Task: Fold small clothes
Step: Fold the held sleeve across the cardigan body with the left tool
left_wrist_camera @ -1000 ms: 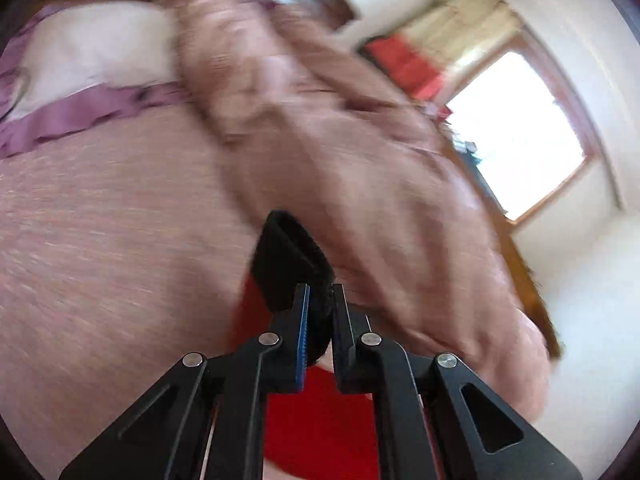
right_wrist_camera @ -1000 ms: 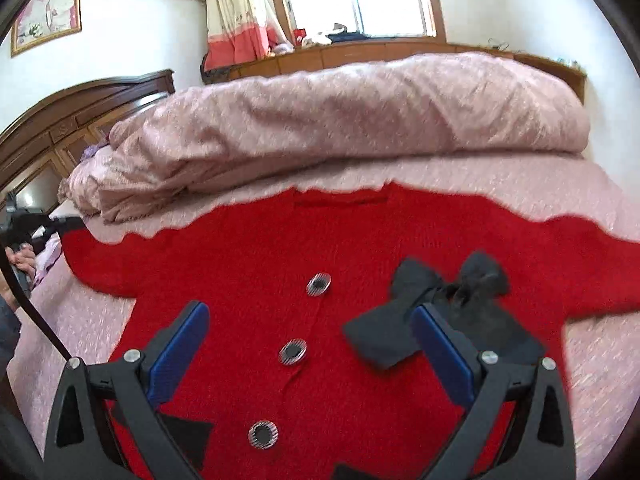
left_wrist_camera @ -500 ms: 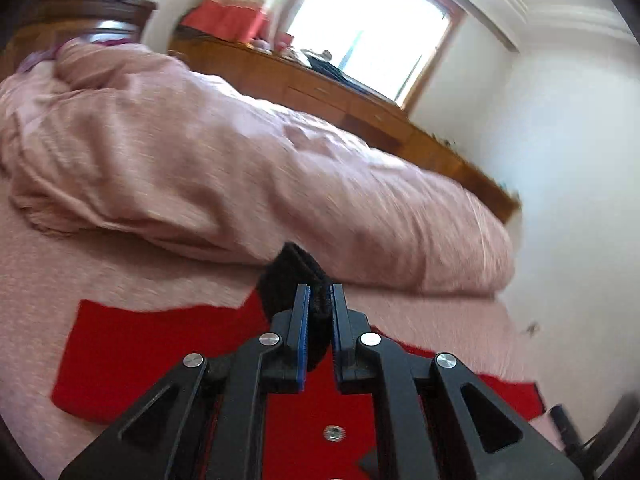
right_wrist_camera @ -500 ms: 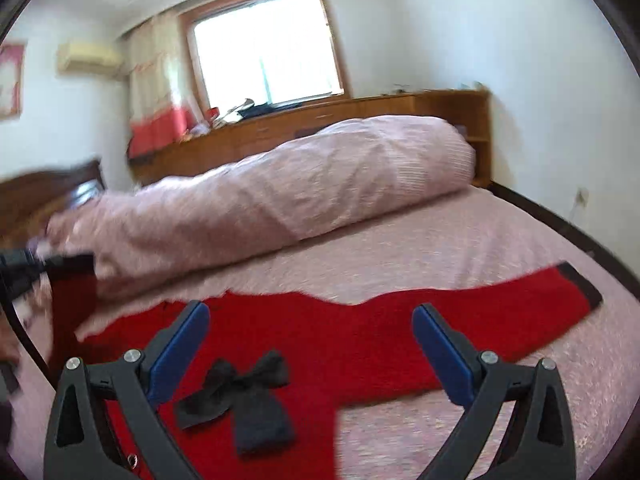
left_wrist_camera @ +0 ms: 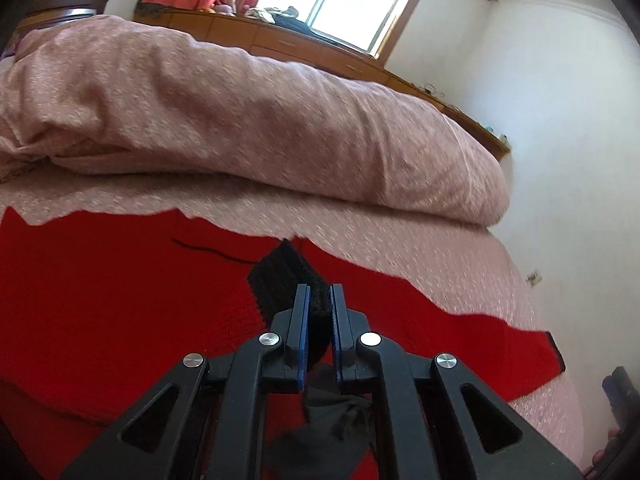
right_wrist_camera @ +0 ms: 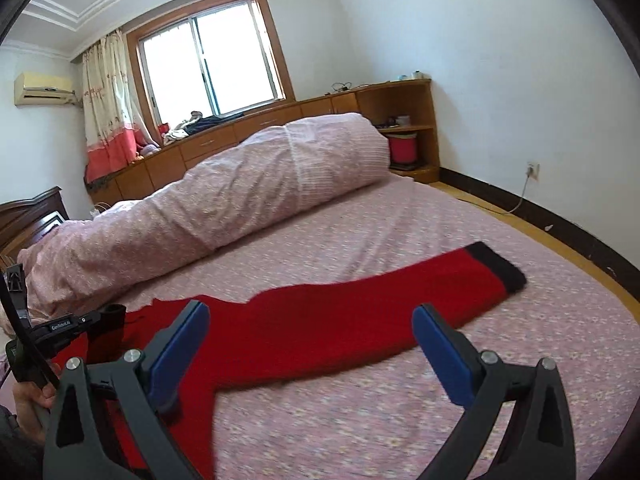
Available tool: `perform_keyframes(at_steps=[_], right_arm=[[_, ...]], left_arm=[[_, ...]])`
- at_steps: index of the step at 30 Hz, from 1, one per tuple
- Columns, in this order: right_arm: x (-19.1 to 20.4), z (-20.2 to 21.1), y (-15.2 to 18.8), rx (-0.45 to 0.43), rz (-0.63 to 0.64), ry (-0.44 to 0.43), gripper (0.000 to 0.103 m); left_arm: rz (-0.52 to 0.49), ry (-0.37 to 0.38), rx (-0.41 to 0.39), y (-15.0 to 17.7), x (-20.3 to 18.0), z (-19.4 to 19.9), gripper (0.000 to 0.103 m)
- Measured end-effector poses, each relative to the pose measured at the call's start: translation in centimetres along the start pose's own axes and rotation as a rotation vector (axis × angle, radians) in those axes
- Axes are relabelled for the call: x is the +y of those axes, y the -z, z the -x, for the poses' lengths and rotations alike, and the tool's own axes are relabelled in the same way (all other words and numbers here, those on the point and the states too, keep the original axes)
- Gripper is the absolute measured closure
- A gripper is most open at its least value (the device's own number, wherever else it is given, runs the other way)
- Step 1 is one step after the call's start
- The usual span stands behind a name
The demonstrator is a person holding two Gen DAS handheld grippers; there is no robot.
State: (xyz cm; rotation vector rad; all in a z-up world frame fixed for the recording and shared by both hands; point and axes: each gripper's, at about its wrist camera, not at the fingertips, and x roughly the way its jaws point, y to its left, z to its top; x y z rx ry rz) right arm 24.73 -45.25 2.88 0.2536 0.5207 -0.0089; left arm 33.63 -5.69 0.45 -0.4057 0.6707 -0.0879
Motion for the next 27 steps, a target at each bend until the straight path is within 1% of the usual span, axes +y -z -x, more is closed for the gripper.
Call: perform_keyframes(at_steps=[4, 8, 10, 13, 20, 24, 27], right_arm=[[-0.7, 0.1, 0.4, 0.012, 0.004, 0.014, 0.000], [-0.8, -0.2, 0.5, 0.023, -0.006, -0.007, 0.000], [-0.4, -0.1, 0.5, 0.020, 0.011, -0.010, 0.000], [0.3, -0.2, 0.6, 0.025, 0.043, -0.008, 0.000], [1.6, -0.6, 0.9, 0.044, 0.104, -0.002, 0.000], [1.8, -0.7, 1.1, 0.054, 0.115, -0.003, 0.000], [1.9, -0.8, 1.1, 0.061, 0.117, -0.001, 0.000]], left_arm=[[-0.016, 0.026, -0.002, 0.4, -1.9, -0.3, 0.100], [-0.081, 0.035, -0.022, 0.9, -4.2, -0.4, 0.100], [-0.115, 0.033, -0.022, 1.3, -4.9, -0.6, 0.100], [-0.123, 0.037, 0.001, 2.1, -4.9, -1.1, 0.100], [-0.143, 0.037, 0.014, 3.8, -5.0, -2.5, 0.100], [-0.213, 0.026, 0.051, 5.4, -6.3, -3.5, 0.098], [-0.260, 0.033, 0.047, 6.1, -7.3, -3.3, 0.098]])
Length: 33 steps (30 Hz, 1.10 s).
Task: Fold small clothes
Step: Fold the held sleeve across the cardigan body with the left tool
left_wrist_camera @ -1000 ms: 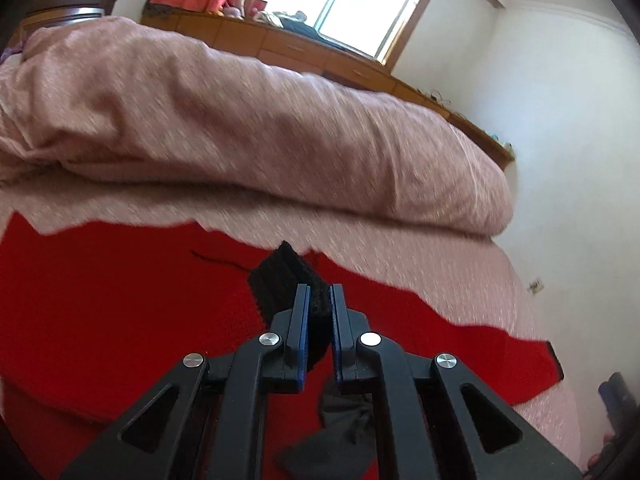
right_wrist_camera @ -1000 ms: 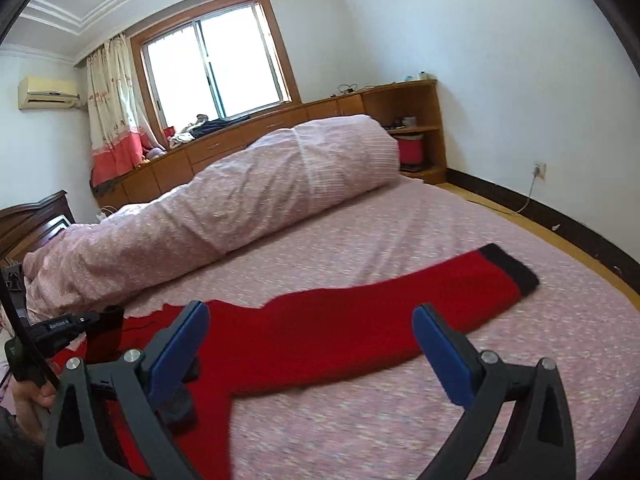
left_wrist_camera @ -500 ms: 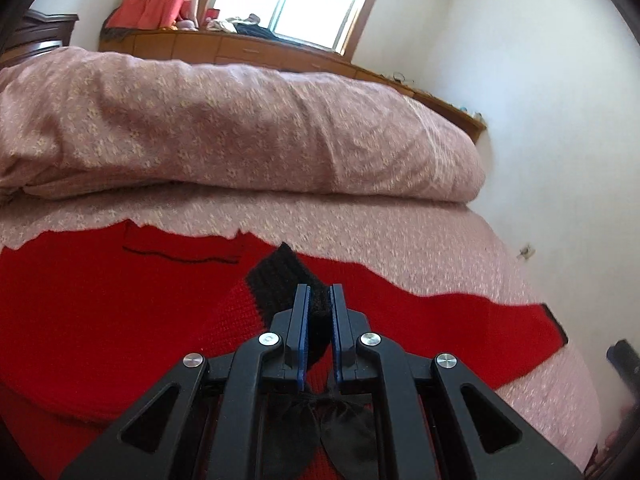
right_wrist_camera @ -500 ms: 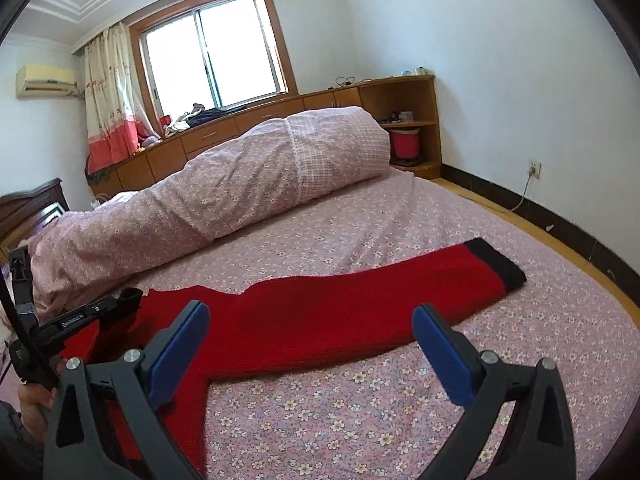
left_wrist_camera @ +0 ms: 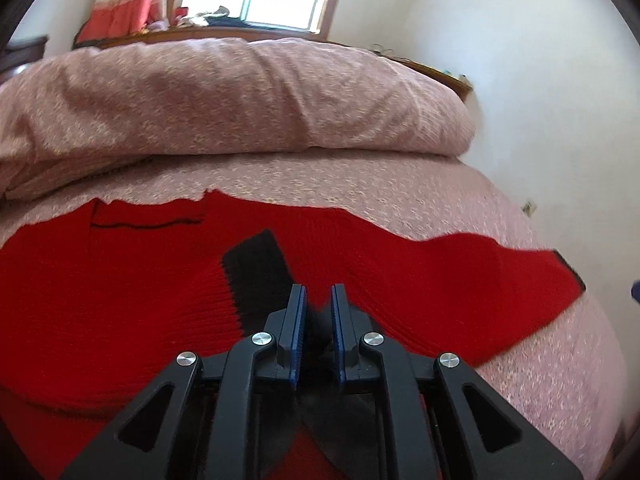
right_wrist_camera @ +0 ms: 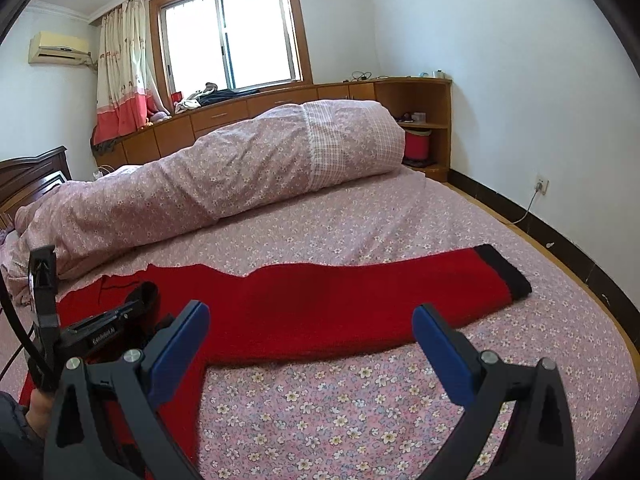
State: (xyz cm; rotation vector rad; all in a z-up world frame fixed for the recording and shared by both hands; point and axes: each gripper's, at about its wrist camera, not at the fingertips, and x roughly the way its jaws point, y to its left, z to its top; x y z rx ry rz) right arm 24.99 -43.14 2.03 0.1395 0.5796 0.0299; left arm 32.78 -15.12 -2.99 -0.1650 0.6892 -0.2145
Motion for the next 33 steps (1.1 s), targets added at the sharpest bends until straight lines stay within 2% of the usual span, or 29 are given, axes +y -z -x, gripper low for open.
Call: perform_keyframes(at_steps=[8, 17, 23, 28, 33], right_arm=[[-0.2, -0.1, 0.0, 0.009, -0.008, -0.002, 0.000], [-0.4, 0.1, 0.0, 0.011, -0.014, -0.008, 0.000], [-1.0, 0.1, 0.1, 0.019, -0.024, -0.011, 0.000], [-1.8, -0.3, 0.2, 0.029, -0.053, -0.011, 0.000], [-1.3, -0.4, 0.3, 0.041, -0.073, -0.051, 0.000]], left_arm=[[-0.162, -0.013, -0.033, 0.5, -3.7, 1.0, 0.098], [-0.153, -0.036, -0.003, 0.8, -5.3, 1.9, 0.097], [-0.160, -0.028, 0.033, 0.7, -6.3, 3.6, 0.089], [-0.185, -0.078, 0.026, 0.4, -5.4, 7.7, 0.083], [-0.162, -0.175, -0.017, -0.1, -1.1, 13.9, 0.073]])
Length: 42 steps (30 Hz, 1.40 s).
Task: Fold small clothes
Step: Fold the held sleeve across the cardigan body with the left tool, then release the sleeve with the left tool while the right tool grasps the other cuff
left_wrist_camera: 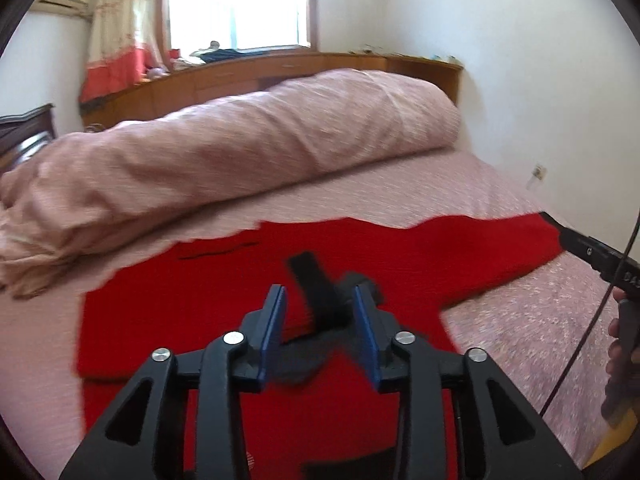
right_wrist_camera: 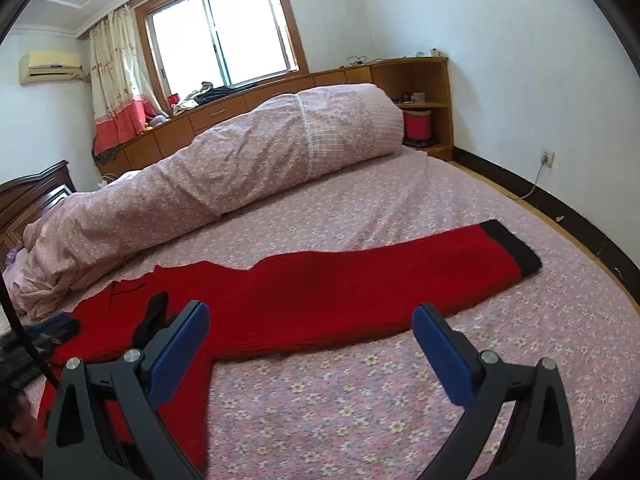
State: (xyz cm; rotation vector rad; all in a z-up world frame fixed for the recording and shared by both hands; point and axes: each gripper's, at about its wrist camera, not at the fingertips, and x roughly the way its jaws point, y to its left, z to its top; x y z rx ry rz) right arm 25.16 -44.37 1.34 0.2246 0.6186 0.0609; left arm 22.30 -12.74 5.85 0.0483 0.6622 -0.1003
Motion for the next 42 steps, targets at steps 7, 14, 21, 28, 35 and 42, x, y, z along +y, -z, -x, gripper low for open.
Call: perform_keyframes(at_steps=[7, 14, 21, 28, 35, 42], right_arm=[[2.1, -0.7, 1.1, 0.046, 0.074, 0.004, 0.000], [-2.1, -2.2, 1.9, 0.106, -0.047, 0.042, 0.000], [-11.8, -3.0, 1.6, 0.175, -0.255, 0.105, 0.000], [-21.7, -5.3, 2.2, 0.170, -0.548, 0.034, 0.000], [-23.3, -8.1, 0.7, 0.145, -0.561, -0.022, 0.000], [-26.2, -9.5, -0.4, 0.088, -0.696, -0.104, 0.000]], left_arm=[[-0.005, -0.134, -0.041, 3.1, 8.6, 5.4, 0.062], [0.096, -0.234, -0.087, 6.3, 15.9, 5.4, 0.060], [0.108, -0.244, 0.009, 7.4, 18.1, 2.7, 0.060], [0.084, -0.218, 0.034, 8.1, 17.0, 2.5, 0.060], [0.051, -0.230, 0.057, 8.5, 16.5, 1.4, 0.060], [0.085, -0.233, 0.067, 8.3, 17.5, 1.2, 0.060]])
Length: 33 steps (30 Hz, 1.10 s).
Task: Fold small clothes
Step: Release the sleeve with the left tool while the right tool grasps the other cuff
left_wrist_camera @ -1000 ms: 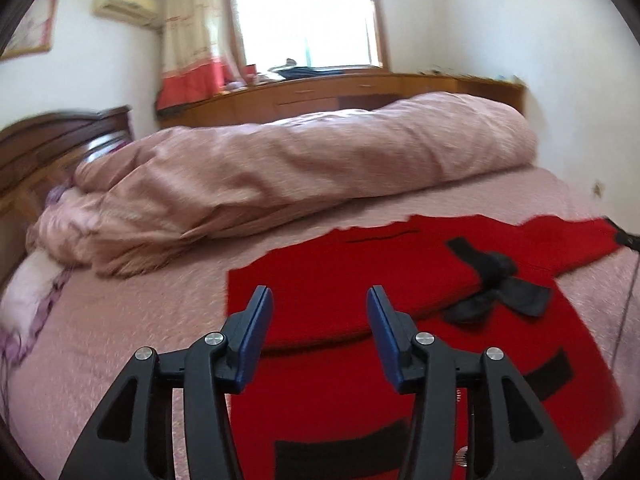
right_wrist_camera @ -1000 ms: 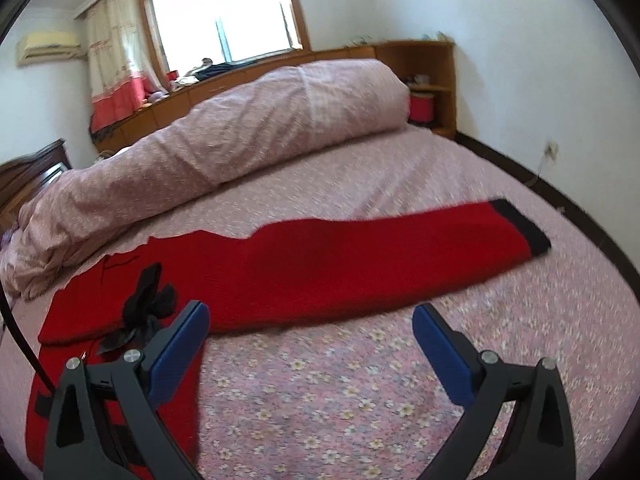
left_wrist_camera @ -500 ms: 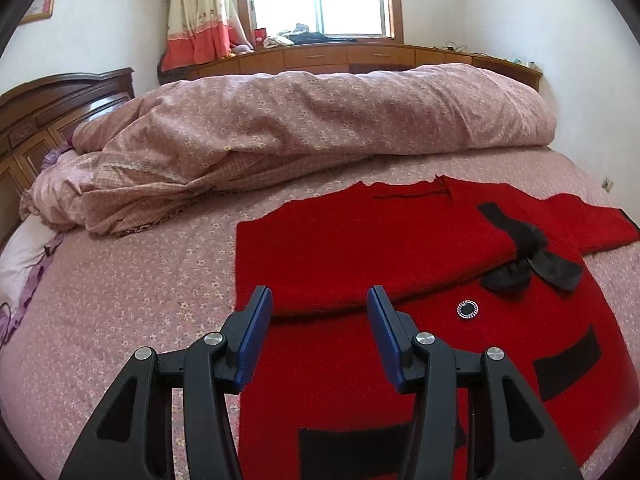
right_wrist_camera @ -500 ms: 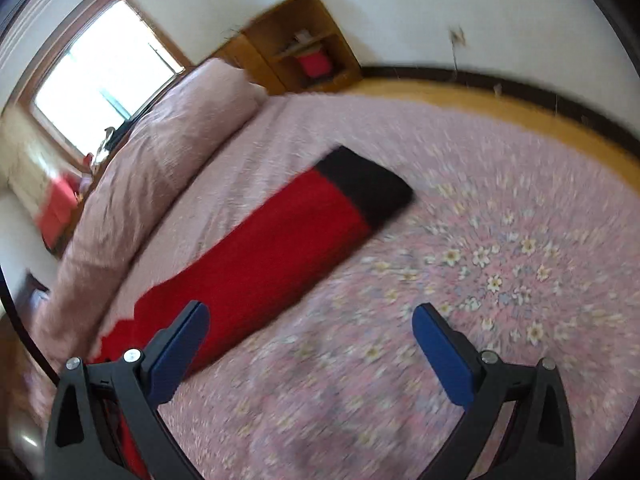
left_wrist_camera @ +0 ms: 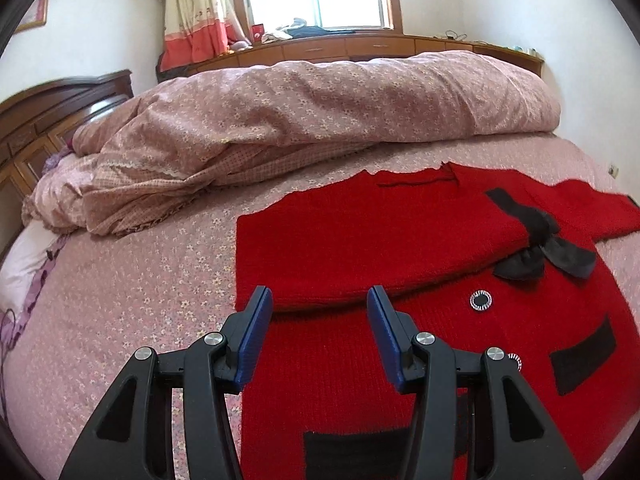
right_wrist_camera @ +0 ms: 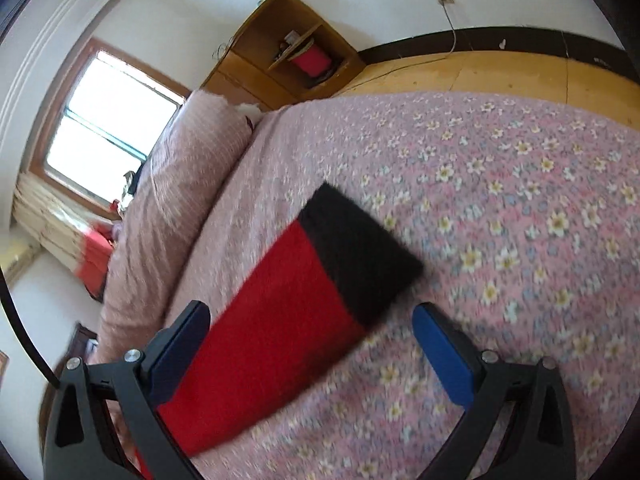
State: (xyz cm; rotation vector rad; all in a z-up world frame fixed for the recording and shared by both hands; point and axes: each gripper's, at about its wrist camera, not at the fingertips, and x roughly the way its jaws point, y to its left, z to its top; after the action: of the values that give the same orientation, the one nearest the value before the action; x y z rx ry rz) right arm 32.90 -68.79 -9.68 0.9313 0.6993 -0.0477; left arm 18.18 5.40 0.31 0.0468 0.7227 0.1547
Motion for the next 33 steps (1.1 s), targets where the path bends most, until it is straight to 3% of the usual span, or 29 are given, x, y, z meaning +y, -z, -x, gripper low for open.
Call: perform_keyframes(at_steps=[12, 17, 19, 23, 25, 27, 29, 33], right_arm=[[-0.1, -0.6, -1.4, -0.108, -0.013, -0.144, 0.001], [0.0, -0.6, -1.1, -0.067, -0.014, -0.089, 0.014], [0.2, -1.0, -0.9, -0.007, 0.000, 0.005, 0.023], [1.7, -1.8, -0.6, 0.023, 0.069, 0.129, 0.020], [1.9, -2.1, -0.7, -0.011, 0.075, 0.085, 0.004], [1.7, -2.3, -0.6, -0.059, 0.077, 0.037, 0.004], [1.7, -2.1, -0.6, -0.090, 0.077, 0.016, 0.007], [0.5, -1.0, -0.5, -0.150, 0.021, -0.071, 0.032]], left_arm=[[0.131, -0.052, 0.003, -0.6, 3.1, -0.1, 0.060], [0.151, -0.042, 0.026, -0.4, 3.5, -0.5, 0.060], [0.151, -0.041, 0.027, -0.4, 3.5, -0.6, 0.060], [0.146, -0.047, 0.022, -0.4, 3.4, -0.4, 0.060], [0.141, -0.050, 0.024, -0.4, 3.3, -0.5, 0.060], [0.134, -0.053, 0.028, -0.3, 3.1, -0.6, 0.060], [0.129, -0.055, 0.029, -0.3, 3.1, -0.6, 0.060], [0.138, -0.057, 0.028, -0.4, 3.4, -0.6, 0.060]])
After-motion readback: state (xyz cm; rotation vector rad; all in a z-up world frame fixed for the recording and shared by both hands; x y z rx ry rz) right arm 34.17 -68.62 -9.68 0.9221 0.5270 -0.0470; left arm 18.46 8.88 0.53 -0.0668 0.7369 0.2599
